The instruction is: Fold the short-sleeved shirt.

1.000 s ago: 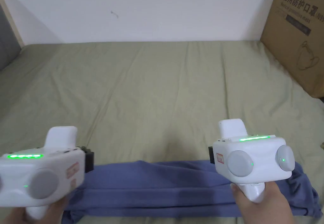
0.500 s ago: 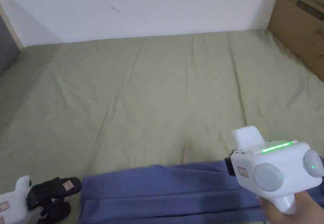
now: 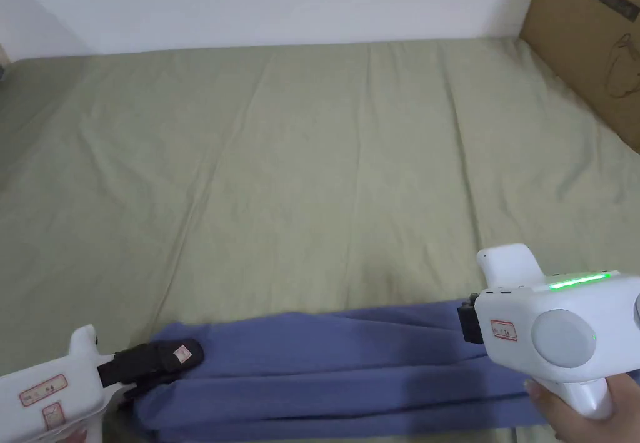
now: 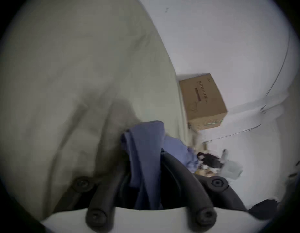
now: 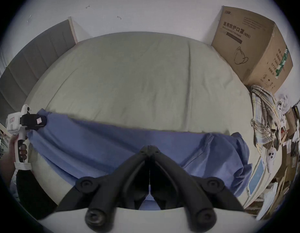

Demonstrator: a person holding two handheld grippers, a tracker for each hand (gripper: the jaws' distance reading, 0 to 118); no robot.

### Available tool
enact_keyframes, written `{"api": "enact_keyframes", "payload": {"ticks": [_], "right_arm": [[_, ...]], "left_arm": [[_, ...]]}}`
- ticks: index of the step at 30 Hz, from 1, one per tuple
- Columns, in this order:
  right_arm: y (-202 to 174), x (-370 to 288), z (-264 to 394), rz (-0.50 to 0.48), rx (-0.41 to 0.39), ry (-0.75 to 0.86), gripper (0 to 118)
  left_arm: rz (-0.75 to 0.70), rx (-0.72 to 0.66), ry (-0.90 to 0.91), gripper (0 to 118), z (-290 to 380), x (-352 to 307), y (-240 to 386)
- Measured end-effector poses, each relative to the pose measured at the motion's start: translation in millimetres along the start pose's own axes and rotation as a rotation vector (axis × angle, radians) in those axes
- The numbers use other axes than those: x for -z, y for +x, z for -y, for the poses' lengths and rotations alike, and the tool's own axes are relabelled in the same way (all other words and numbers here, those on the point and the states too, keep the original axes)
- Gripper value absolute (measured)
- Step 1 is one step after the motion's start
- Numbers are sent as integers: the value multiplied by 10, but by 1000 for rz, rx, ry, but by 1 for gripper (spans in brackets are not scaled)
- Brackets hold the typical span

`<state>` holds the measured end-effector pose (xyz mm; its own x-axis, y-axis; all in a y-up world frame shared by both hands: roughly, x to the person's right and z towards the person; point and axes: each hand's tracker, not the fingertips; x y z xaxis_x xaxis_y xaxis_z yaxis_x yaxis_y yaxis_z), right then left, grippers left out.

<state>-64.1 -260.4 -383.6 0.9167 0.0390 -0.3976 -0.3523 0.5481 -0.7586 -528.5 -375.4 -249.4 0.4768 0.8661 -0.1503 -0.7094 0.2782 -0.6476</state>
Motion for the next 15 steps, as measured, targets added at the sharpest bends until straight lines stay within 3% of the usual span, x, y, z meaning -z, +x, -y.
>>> {"api": "enact_keyframes", "payload": {"ticks": [4, 8, 9, 11, 15], "right_arm": [[-5, -29, -34, -28, -2, 16, 1], [-31, -61, -26, -59, 2, 31, 1], [-39, -67, -14, -65, 0, 30, 1], [-47, -91, 8, -75, 1, 36, 1], [42, -220, 24, -105, 59, 95, 1]], "left_arm": [[-193, 188, -3, 8, -105, -415, 394], [-879, 499, 1, 8, -43, -671, 851], [-918, 546, 13, 8, -9, -691, 902], [-826, 504, 28, 8, 26, -737, 967], [-415, 218, 1, 8, 114, -427, 1201]]}}
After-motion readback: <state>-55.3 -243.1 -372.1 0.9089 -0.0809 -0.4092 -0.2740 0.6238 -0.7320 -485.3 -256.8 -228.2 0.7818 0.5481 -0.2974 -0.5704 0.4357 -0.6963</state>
